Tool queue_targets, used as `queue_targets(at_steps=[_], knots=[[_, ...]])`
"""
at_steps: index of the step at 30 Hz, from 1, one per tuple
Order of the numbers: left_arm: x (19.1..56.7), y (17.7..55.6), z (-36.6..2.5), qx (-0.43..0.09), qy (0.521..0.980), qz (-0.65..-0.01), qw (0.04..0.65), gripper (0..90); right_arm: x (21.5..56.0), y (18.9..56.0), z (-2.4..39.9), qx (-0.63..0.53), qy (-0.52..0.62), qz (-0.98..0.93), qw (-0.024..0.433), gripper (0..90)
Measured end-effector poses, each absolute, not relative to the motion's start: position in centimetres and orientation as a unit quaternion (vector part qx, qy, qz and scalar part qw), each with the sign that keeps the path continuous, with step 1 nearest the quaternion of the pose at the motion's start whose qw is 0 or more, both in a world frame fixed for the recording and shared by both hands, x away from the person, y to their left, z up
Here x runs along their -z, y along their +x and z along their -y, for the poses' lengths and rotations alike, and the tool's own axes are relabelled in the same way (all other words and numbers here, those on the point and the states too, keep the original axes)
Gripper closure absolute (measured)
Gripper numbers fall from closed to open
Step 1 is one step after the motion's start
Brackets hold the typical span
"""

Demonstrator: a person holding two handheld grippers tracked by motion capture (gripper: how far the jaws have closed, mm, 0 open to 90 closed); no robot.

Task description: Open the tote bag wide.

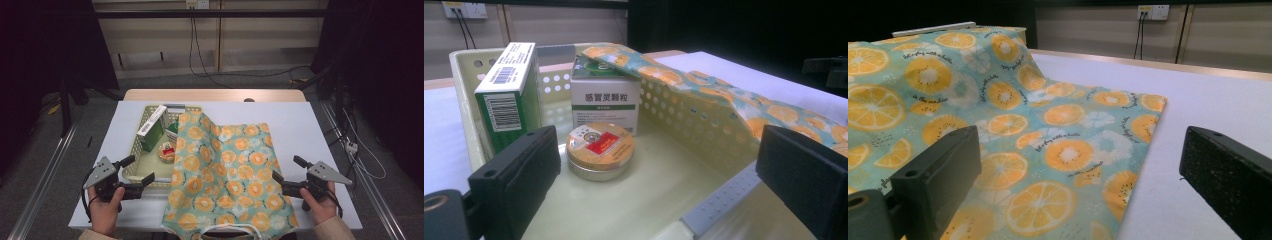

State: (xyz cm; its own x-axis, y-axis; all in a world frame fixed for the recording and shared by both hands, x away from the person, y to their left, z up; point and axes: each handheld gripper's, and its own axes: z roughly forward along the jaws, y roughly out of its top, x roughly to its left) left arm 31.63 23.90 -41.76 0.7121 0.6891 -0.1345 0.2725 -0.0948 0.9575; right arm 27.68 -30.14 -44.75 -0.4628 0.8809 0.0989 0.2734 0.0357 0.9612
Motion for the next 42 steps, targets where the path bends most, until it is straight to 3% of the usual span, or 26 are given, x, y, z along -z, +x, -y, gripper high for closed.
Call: queue_targets(at_steps=[42], knots=[[41.8,31.5,-24.1,-0.179,0.715,-0.336,0.586,3.8,44.5,29.3,30.2,-0.528,0.457,-0.662,0.273,2.7]])
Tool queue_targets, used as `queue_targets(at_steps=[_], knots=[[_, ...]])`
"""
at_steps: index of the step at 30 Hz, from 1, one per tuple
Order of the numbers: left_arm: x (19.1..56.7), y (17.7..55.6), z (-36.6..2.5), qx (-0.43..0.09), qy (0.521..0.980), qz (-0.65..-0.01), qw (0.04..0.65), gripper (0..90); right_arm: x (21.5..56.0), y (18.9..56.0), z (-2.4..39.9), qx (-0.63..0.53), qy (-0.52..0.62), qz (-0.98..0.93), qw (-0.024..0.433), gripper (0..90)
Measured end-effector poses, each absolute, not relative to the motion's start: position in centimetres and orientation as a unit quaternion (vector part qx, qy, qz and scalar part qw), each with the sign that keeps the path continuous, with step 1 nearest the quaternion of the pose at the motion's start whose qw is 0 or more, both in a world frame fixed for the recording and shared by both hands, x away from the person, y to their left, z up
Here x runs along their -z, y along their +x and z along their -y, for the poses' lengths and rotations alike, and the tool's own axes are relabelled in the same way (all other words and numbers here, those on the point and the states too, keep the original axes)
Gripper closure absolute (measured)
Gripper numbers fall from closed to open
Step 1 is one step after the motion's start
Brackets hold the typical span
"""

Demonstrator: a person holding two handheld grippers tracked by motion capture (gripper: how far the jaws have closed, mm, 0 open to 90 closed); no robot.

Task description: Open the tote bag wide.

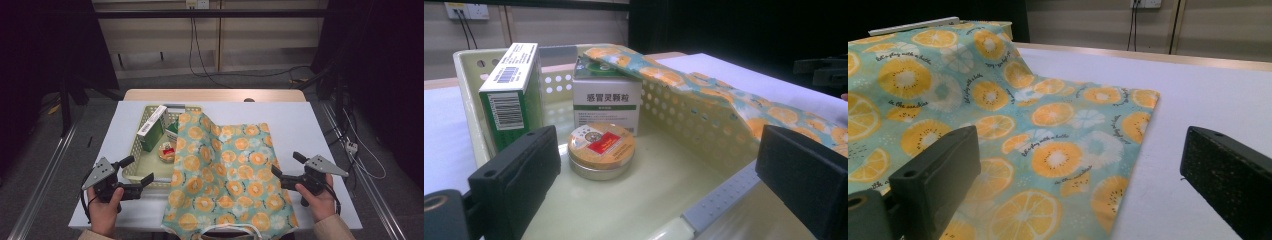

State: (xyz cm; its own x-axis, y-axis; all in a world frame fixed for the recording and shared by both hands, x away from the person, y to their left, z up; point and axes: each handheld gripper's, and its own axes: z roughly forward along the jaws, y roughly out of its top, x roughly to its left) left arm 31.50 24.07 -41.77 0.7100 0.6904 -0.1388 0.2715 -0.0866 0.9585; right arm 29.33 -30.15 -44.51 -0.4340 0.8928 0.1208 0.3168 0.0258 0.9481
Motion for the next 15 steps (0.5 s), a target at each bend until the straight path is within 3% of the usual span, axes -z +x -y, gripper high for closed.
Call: queue_targets(at_steps=[15], knots=[[41.9,31.5,-24.1,-0.175,0.717,-0.335,0.586,3.8,43.1,34.3,30.0,-0.497,0.485,-0.667,0.27,4.1]])
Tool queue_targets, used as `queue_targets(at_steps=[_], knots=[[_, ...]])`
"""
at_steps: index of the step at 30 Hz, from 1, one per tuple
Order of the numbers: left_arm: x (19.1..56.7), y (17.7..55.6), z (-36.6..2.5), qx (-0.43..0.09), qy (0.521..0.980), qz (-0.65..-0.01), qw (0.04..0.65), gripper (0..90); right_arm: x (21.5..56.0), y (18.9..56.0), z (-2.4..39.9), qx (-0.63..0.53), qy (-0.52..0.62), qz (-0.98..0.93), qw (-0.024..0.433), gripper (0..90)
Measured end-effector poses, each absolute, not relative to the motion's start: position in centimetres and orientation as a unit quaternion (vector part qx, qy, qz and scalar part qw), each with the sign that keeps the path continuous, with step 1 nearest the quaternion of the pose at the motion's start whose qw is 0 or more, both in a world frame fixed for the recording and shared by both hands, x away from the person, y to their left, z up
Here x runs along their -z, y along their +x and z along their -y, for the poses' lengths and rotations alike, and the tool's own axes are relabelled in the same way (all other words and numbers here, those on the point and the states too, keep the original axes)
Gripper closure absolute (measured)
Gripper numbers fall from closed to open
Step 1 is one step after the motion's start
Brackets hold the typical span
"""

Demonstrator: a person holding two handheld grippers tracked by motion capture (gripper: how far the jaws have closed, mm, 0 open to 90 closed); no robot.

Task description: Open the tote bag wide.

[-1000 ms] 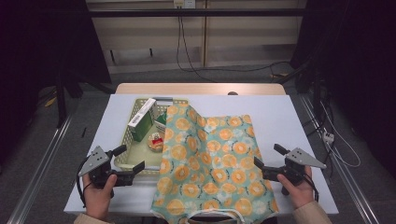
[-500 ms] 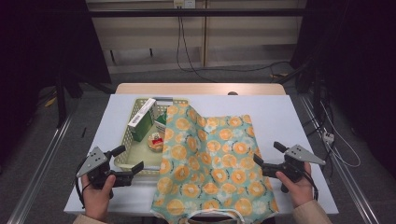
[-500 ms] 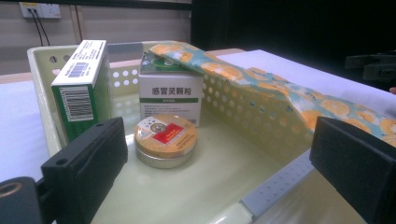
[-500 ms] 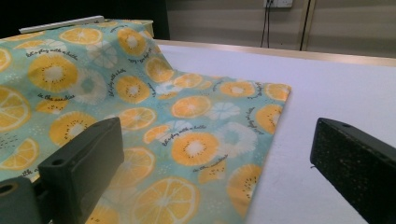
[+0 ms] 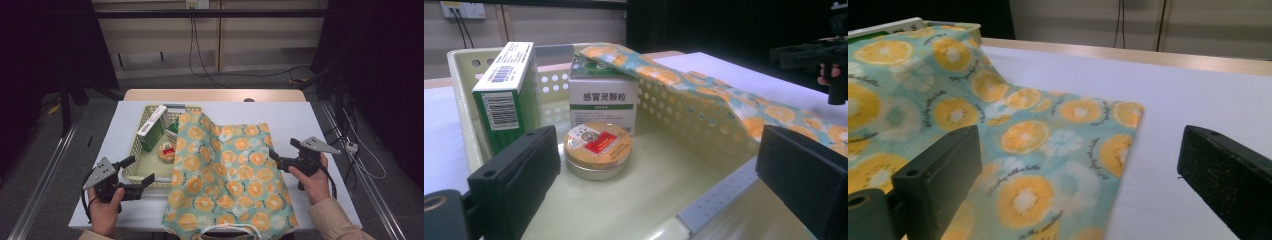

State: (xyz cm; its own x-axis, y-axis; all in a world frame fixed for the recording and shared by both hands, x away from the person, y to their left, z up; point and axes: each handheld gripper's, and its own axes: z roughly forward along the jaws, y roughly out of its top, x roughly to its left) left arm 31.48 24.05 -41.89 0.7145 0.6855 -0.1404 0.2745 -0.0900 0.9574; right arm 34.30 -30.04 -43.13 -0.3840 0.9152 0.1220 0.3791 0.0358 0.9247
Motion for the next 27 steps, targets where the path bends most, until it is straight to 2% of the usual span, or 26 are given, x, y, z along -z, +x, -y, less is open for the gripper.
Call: queue_targets(at_steps=[9,27], knots=[[42.1,31.8,-24.0,-0.17,0.716,-0.338,0.587,3.7,43.4,36.6,29.9,-0.477,0.487,-0.676,0.28,4.5],[42.1,31.8,-24.1,-0.166,0.714,-0.337,0.59,3.8,42.8,41.3,27.6,-0.45,0.469,-0.712,0.266,5.7]])
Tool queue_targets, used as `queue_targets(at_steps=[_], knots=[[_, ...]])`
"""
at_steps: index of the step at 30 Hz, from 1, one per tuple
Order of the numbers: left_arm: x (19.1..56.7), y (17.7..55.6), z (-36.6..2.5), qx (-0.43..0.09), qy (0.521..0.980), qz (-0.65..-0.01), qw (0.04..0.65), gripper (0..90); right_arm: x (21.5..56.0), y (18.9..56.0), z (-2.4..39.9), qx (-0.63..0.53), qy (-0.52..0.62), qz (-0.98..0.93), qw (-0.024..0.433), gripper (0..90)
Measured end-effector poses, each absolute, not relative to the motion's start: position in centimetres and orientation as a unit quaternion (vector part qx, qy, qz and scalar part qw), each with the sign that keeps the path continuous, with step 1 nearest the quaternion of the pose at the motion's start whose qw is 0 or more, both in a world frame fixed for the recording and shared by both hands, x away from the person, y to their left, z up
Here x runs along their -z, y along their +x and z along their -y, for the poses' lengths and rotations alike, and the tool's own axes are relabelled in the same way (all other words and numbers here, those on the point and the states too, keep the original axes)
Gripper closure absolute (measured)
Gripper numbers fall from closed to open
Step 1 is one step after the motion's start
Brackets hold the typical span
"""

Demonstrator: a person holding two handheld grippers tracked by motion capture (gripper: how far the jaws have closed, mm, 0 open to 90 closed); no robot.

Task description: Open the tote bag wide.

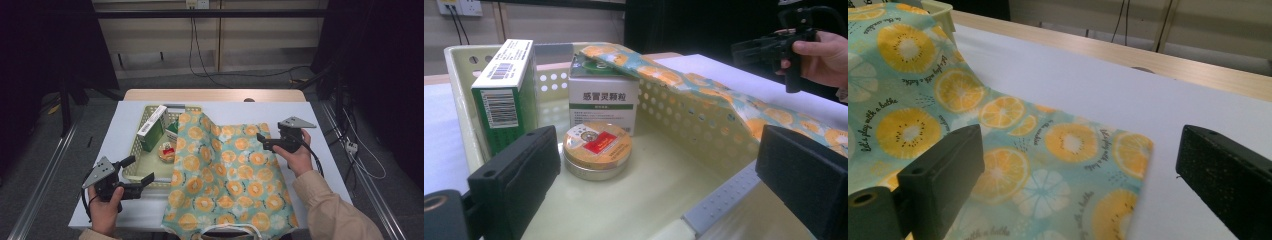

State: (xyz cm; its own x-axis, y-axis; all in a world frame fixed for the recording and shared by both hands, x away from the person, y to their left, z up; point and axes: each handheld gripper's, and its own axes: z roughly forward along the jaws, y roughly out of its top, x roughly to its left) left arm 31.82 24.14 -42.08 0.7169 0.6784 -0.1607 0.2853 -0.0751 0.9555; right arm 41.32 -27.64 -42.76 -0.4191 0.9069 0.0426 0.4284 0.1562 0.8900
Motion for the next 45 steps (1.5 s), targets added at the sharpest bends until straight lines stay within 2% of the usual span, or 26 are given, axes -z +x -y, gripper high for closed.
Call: queue_targets(at_steps=[7,18,20,28,33,36,39,45], knots=[[42.1,31.8,-24.1,-0.167,0.718,-0.337,0.586,3.7,43.0,43.5,26.5,-0.446,0.454,-0.729,0.25,10.5],[42.2,31.8,-23.9,-0.164,0.716,-0.338,0.589,3.7,43.9,46.8,24.9,-0.425,0.446,-0.755,0.223,24.6],[42.1,31.8,-23.9,-0.166,0.719,-0.335,0.586,3.7,44.0,47.5,24.6,-0.425,0.441,-0.761,0.213,29.5],[42.1,31.7,-23.7,-0.163,0.719,-0.336,0.586,3.7,45.4,49.9,22.9,-0.398,0.431,-0.786,0.195,37.2],[42.0,31.7,-23.6,-0.164,0.718,-0.336,0.587,3.7,46.5,51.3,22.0,-0.385,0.431,-0.793,0.193,38.8],[42.0,31.7,-23.6,-0.163,0.718,-0.338,0.586,3.7,46.9,51.8,21.5,-0.369,0.428,-0.806,0.176,40.4],[42.0,31.6,-23.6,-0.165,0.718,-0.337,0.587,3.7,46.9,51.7,21.2,-0.367,0.419,-0.812,0.176,48.9],[42.1,31.6,-23.5,-0.162,0.72,-0.339,0.584,3.8,46.6,51.4,22.0,-0.376,0.412,-0.817,0.145,86.7]])
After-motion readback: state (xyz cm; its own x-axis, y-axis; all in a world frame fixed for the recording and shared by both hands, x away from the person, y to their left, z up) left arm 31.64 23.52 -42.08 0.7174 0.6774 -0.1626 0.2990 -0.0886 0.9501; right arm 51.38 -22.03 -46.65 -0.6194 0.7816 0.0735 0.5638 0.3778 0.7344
